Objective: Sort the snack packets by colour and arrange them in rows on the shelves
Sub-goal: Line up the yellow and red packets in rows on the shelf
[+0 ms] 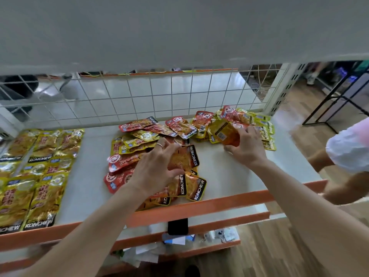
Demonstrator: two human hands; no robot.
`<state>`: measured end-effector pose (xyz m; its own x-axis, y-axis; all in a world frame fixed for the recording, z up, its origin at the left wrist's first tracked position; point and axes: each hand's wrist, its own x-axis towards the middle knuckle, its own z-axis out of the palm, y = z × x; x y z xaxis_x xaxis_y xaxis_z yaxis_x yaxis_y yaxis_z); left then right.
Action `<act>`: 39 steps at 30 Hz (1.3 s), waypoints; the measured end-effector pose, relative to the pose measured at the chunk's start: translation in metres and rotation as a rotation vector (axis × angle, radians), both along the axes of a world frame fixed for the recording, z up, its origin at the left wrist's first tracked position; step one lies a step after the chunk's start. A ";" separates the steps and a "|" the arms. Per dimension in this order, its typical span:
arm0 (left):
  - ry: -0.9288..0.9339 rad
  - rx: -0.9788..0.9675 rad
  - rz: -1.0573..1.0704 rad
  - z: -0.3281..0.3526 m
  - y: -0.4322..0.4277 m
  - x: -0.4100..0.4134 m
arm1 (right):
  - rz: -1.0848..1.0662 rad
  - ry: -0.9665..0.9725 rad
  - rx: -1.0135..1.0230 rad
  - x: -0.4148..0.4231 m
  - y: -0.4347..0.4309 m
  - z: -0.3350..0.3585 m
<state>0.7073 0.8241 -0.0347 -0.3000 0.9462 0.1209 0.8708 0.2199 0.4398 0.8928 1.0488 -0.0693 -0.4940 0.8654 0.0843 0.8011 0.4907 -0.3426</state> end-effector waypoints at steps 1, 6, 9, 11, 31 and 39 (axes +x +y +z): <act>-0.077 0.048 0.028 0.001 -0.001 0.000 | 0.003 0.050 0.020 0.003 -0.003 -0.001; -0.464 0.096 0.207 0.009 -0.003 -0.003 | 0.067 0.286 0.061 0.015 -0.018 0.006; -0.822 0.066 0.332 0.011 -0.007 -0.006 | 0.125 0.383 0.085 0.020 -0.029 0.012; -0.975 0.081 0.379 0.013 -0.011 -0.006 | 0.165 0.441 0.121 0.021 -0.039 0.020; -1.264 0.187 0.450 0.018 -0.055 -0.011 | 0.120 0.950 -0.688 0.007 -0.122 0.029; -1.229 0.279 0.496 0.023 -0.069 -0.021 | 0.077 1.001 -0.874 -0.004 -0.141 0.039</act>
